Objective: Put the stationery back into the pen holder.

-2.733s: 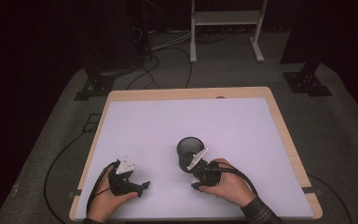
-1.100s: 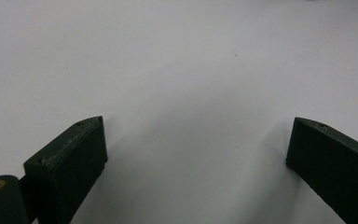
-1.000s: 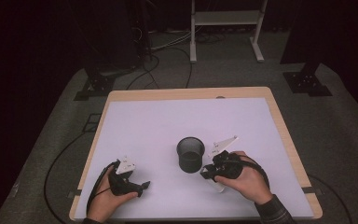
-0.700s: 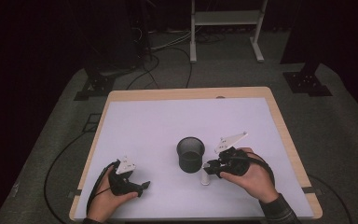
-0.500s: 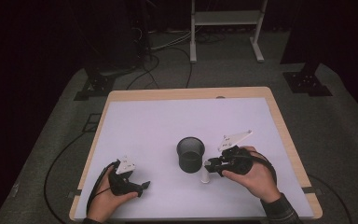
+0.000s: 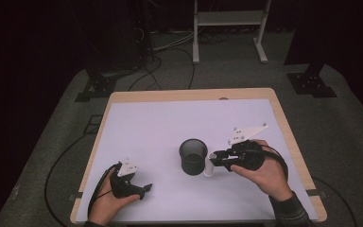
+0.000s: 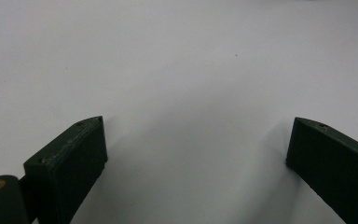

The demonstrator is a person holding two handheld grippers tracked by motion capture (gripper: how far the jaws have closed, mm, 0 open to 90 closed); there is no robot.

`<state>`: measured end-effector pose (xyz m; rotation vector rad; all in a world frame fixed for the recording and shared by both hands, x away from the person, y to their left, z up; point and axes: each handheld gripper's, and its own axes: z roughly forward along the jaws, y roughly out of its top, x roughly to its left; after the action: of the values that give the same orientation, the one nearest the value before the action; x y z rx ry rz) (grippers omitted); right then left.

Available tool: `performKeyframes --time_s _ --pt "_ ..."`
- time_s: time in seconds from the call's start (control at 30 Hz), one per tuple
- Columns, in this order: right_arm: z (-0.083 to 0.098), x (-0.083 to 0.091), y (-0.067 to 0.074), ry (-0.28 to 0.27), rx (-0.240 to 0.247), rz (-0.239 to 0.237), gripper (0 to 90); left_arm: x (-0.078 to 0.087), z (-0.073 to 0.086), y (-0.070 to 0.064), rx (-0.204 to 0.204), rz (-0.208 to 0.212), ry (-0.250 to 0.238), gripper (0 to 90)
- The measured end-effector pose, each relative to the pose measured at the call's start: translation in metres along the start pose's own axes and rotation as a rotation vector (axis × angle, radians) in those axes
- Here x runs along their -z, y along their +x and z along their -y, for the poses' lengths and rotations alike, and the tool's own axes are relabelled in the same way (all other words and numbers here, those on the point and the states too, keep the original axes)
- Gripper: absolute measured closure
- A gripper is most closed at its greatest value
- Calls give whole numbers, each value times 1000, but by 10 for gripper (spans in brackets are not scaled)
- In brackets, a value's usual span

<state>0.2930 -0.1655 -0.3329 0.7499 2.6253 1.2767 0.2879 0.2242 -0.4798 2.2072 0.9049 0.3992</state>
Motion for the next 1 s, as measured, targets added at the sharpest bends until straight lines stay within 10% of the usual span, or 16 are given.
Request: performKeyframes --time_s 1.0 --pt "-57 -9 -21 -72 52 39 703 0 0 0 -1 -1 -2 39"
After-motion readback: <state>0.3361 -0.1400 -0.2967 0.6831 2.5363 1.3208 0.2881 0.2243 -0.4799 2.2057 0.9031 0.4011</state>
